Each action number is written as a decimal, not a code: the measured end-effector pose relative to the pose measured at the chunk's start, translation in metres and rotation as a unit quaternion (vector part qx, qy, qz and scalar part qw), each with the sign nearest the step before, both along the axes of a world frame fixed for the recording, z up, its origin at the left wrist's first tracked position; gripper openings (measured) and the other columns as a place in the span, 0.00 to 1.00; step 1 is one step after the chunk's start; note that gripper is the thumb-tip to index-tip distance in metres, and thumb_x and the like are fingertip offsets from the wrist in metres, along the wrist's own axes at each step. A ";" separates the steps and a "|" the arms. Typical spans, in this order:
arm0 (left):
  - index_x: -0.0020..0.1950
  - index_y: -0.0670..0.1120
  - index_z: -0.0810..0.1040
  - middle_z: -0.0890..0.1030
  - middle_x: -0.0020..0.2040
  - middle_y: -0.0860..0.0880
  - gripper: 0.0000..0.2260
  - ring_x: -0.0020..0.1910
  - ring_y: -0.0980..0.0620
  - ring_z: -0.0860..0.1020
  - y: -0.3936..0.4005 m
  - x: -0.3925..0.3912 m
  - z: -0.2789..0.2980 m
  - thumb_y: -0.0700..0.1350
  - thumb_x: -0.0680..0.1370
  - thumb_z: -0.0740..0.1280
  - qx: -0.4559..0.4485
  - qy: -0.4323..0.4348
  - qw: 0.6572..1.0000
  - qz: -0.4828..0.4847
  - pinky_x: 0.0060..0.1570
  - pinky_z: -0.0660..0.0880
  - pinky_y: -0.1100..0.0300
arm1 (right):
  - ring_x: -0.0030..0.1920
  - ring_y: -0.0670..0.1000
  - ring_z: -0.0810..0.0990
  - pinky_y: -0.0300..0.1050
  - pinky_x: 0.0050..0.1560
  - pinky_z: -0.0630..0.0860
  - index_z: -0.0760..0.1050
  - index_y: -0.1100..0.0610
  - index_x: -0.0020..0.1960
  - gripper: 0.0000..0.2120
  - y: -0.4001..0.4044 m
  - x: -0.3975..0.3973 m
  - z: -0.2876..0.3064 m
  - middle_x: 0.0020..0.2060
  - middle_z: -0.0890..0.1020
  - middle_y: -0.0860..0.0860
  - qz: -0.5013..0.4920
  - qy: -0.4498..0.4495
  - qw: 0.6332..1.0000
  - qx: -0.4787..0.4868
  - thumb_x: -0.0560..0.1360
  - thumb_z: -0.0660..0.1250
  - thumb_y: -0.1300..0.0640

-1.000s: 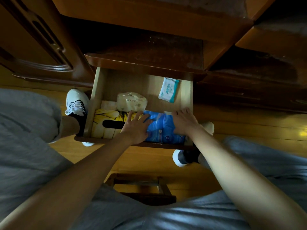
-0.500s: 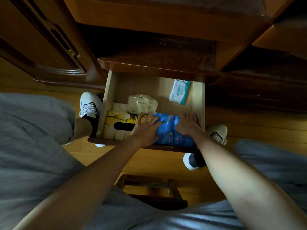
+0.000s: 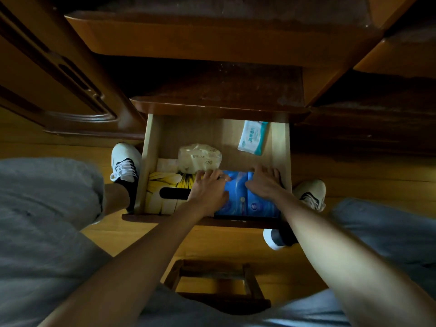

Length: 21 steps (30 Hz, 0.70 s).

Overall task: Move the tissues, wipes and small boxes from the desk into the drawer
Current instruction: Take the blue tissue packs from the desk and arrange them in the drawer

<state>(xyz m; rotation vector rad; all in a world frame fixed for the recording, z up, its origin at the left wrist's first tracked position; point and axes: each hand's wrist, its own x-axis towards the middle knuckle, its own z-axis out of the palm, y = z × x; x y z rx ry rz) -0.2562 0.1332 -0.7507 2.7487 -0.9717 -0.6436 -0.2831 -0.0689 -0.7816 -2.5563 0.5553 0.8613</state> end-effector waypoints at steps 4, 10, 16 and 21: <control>0.70 0.49 0.73 0.74 0.65 0.46 0.19 0.64 0.45 0.71 -0.035 0.015 -0.010 0.53 0.80 0.60 -0.026 -0.016 0.998 0.054 0.62 0.69 0.48 | 0.59 0.59 0.81 0.55 0.62 0.70 0.79 0.50 0.57 0.24 0.008 -0.001 0.001 0.55 0.85 0.56 0.009 -0.085 0.996 -0.039 0.80 0.49 0.38; 0.60 0.48 0.76 0.80 0.56 0.47 0.27 0.57 0.47 0.76 -0.038 0.026 -0.037 0.66 0.80 0.50 0.044 -0.058 0.996 -0.051 0.58 0.69 0.50 | 0.48 0.56 0.82 0.53 0.50 0.74 0.77 0.53 0.51 0.12 0.018 -0.009 -0.009 0.47 0.84 0.54 0.141 -0.059 0.968 -0.200 0.83 0.56 0.50; 0.50 0.44 0.81 0.82 0.44 0.46 0.24 0.47 0.45 0.80 -0.037 0.024 -0.048 0.61 0.80 0.55 0.029 -0.129 0.989 -0.066 0.51 0.74 0.48 | 0.47 0.55 0.78 0.53 0.51 0.70 0.77 0.53 0.48 0.22 0.016 -0.005 -0.028 0.44 0.82 0.53 0.115 -0.099 0.968 -0.201 0.82 0.46 0.48; 0.46 0.44 0.82 0.82 0.40 0.46 0.20 0.43 0.45 0.81 -0.037 0.025 -0.045 0.58 0.79 0.59 -0.003 -0.135 0.989 -0.051 0.47 0.76 0.50 | 0.48 0.55 0.77 0.53 0.52 0.69 0.75 0.52 0.50 0.22 0.017 -0.001 -0.031 0.46 0.80 0.52 0.113 -0.086 0.971 -0.195 0.82 0.43 0.46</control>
